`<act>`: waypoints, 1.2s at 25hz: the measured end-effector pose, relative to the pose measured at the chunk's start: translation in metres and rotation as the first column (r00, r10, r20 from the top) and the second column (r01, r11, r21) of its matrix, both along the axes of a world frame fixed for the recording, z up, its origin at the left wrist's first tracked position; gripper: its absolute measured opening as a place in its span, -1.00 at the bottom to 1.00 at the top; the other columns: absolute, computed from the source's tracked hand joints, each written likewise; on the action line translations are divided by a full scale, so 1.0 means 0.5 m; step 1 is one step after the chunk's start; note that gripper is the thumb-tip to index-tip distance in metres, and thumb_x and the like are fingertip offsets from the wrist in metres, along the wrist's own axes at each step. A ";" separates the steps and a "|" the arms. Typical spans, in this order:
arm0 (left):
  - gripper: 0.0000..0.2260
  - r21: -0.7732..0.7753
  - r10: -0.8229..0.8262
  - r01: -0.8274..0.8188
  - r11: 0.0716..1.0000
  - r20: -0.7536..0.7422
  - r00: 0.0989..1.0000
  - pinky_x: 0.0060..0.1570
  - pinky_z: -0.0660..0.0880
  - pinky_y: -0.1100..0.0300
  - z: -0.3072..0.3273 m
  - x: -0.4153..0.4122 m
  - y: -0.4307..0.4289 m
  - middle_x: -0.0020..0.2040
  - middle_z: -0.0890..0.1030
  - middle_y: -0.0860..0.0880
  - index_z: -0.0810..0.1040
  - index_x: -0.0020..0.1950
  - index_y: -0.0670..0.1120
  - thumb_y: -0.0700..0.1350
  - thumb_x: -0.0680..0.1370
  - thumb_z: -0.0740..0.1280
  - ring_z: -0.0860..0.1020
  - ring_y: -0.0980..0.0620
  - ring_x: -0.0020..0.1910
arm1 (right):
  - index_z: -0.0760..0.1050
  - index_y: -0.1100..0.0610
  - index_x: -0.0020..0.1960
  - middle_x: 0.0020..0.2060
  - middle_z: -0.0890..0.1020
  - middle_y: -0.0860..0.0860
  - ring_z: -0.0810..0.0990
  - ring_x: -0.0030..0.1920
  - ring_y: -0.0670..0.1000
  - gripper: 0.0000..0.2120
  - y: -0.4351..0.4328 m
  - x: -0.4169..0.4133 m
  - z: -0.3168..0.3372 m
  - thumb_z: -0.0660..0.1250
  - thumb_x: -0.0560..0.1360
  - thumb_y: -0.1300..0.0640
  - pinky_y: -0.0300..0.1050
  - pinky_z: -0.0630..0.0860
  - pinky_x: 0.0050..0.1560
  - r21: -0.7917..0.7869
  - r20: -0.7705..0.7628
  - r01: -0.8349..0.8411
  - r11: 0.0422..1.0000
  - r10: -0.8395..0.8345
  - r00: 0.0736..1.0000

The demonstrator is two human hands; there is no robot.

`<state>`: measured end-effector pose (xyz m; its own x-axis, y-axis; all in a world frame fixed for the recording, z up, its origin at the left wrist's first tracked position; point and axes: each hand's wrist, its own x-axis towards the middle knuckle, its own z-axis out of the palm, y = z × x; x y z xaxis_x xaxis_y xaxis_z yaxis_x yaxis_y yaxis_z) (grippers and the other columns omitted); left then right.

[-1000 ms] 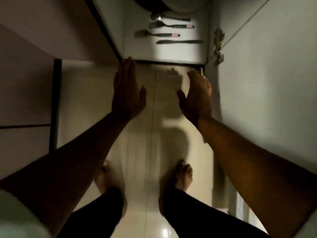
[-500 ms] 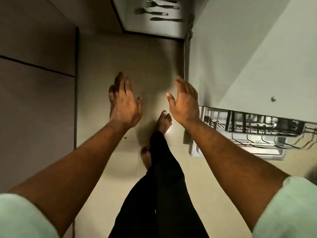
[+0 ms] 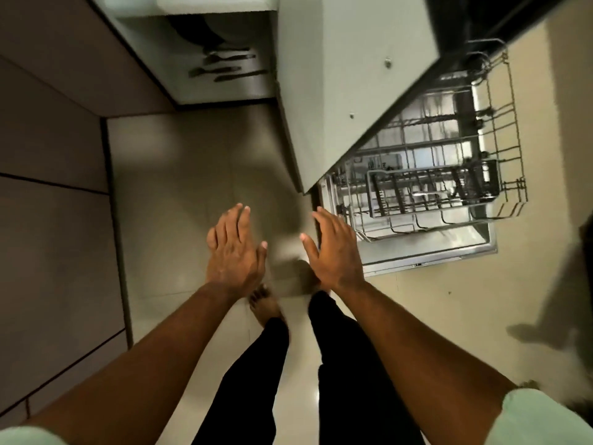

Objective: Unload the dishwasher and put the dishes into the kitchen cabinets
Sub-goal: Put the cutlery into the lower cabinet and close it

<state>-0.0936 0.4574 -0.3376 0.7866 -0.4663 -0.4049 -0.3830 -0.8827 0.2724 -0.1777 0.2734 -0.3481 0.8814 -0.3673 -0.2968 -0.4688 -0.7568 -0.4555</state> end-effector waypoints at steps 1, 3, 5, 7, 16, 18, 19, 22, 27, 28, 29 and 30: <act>-0.36 0.010 -0.031 0.032 0.999 -0.017 0.999 0.40 0.16 -0.14 0.000 -0.013 -0.014 0.52 0.19 -0.17 0.11 0.55 -0.18 0.14 0.56 0.05 0.20 -0.20 0.46 | 0.38 0.11 0.40 0.40 0.44 0.04 0.37 0.40 0.06 -0.48 -0.022 -0.032 -0.002 0.12 0.56 -0.16 0.01 0.23 0.41 -0.006 -0.010 0.017 1.000 -0.017 1.000; -0.36 0.035 -0.119 0.121 0.992 -0.044 0.992 0.41 0.15 -0.11 -0.001 -0.038 -0.040 0.52 0.19 -0.16 0.11 0.55 -0.17 0.14 0.55 0.03 0.19 -0.18 0.47 | 0.38 0.11 0.40 0.39 0.45 0.04 0.38 0.39 0.07 -0.46 -0.067 -0.088 -0.010 0.10 0.55 -0.18 0.04 0.25 0.39 -0.014 -0.046 0.063 0.998 -0.064 0.997; -0.36 0.041 -0.218 0.220 0.975 -0.048 0.975 0.41 0.16 -0.08 -0.006 -0.058 -0.078 0.53 0.19 -0.14 0.10 0.55 -0.17 0.14 0.55 0.04 0.19 -0.15 0.47 | 0.38 0.11 0.39 0.38 0.46 0.04 0.39 0.38 0.08 -0.48 -0.119 -0.128 -0.021 0.12 0.56 -0.17 0.06 0.26 0.38 -0.018 -0.056 0.137 0.990 -0.138 0.989; -0.37 0.049 -0.310 0.314 0.948 -0.080 0.947 0.42 0.16 -0.06 -0.012 -0.081 -0.126 0.54 0.17 -0.12 0.09 0.56 -0.16 0.13 0.55 0.05 0.18 -0.13 0.48 | 0.38 0.11 0.38 0.37 0.47 0.05 0.39 0.38 0.08 -0.53 -0.170 -0.165 -0.030 0.19 0.57 -0.12 0.07 0.26 0.39 -0.013 -0.054 0.211 0.977 -0.212 0.976; -0.39 0.022 -0.440 0.444 0.896 -0.106 0.892 0.38 0.22 -0.05 -0.057 -0.122 -0.391 0.52 0.17 -0.11 0.10 0.54 -0.13 0.09 0.57 0.15 0.23 -0.12 0.44 | 0.35 0.14 0.41 0.37 0.46 0.06 0.38 0.39 0.09 -0.56 -0.410 -0.229 -0.072 0.26 0.57 0.04 0.04 0.23 0.40 -0.021 -0.091 0.375 0.927 -0.376 0.922; -0.41 0.012 -0.428 0.431 0.902 -0.098 0.899 0.34 0.25 -0.04 -0.068 -0.118 -0.456 0.52 0.18 -0.10 0.13 0.54 -0.13 0.08 0.58 0.17 0.24 -0.10 0.42 | 0.33 0.13 0.43 0.38 0.44 0.07 0.36 0.40 0.11 -0.53 -0.476 -0.222 -0.094 0.29 0.56 0.02 0.06 0.23 0.41 -0.027 -0.119 0.359 0.933 -0.360 0.925; -0.42 0.009 -0.422 0.425 0.905 -0.100 0.901 0.32 0.26 -0.04 -0.078 -0.116 -0.486 0.52 0.19 -0.10 0.15 0.53 -0.13 0.08 0.58 0.17 0.24 -0.10 0.42 | 0.32 0.13 0.44 0.40 0.43 0.07 0.35 0.41 0.11 -0.48 -0.511 -0.215 -0.108 0.31 0.55 -0.02 0.08 0.23 0.43 -0.022 -0.140 0.344 0.939 -0.344 0.929; -0.44 0.029 -0.426 0.433 0.901 -0.124 0.896 0.34 0.25 -0.05 -0.124 -0.107 -0.565 0.52 0.19 -0.09 0.16 0.53 -0.12 0.08 0.59 0.15 0.21 -0.09 0.45 | 0.30 0.12 0.46 0.41 0.41 0.07 0.33 0.42 0.11 -0.42 -0.610 -0.186 -0.150 0.34 0.53 -0.08 0.08 0.22 0.43 0.014 -0.165 0.286 0.958 -0.280 0.946; -0.44 0.072 -0.400 0.410 0.909 -0.120 0.908 0.39 0.20 -0.07 -0.217 -0.096 -0.689 0.53 0.20 -0.09 0.18 0.52 -0.11 0.09 0.57 0.14 0.22 -0.12 0.46 | 0.23 0.09 0.49 0.43 0.38 0.08 0.29 0.46 0.14 -0.41 -0.749 -0.151 -0.243 0.27 0.55 -0.13 0.09 0.18 0.45 0.039 -0.279 0.150 0.988 -0.133 0.951; -0.44 0.074 -0.406 0.415 0.907 -0.113 0.907 0.39 0.19 -0.07 -0.229 -0.094 -0.708 0.53 0.19 -0.09 0.17 0.53 -0.10 0.10 0.58 0.13 0.21 -0.12 0.46 | 0.22 0.09 0.50 0.44 0.37 0.08 0.27 0.46 0.13 -0.43 -0.765 -0.145 -0.256 0.24 0.57 -0.11 0.08 0.16 0.45 0.031 -0.300 0.119 0.992 -0.105 0.948; -0.44 0.074 -0.410 0.418 0.905 -0.108 0.906 0.39 0.18 -0.07 -0.244 -0.092 -0.725 0.54 0.18 -0.08 0.16 0.53 -0.09 0.10 0.58 0.12 0.21 -0.11 0.46 | 0.23 0.08 0.50 0.44 0.38 0.08 0.27 0.46 0.13 -0.47 -0.780 -0.139 -0.270 0.21 0.59 -0.08 0.08 0.16 0.45 0.019 -0.309 0.092 0.996 -0.081 0.948; -0.45 0.069 -0.410 0.419 0.906 -0.107 0.906 0.39 0.18 -0.07 -0.259 -0.090 -0.738 0.54 0.18 -0.08 0.15 0.53 -0.09 0.10 0.59 0.12 0.21 -0.10 0.46 | 0.26 0.08 0.49 0.43 0.40 0.09 0.28 0.46 0.12 -0.51 -0.792 -0.132 -0.283 0.20 0.61 -0.03 0.07 0.16 0.44 0.007 -0.309 0.063 0.998 -0.058 0.949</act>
<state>-0.1384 0.0883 -0.4672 0.4896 -0.7015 -0.5179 -0.6977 -0.6714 0.2499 -0.2439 -0.1228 -0.4897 0.7223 -0.4100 -0.5570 -0.6331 -0.7161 -0.2938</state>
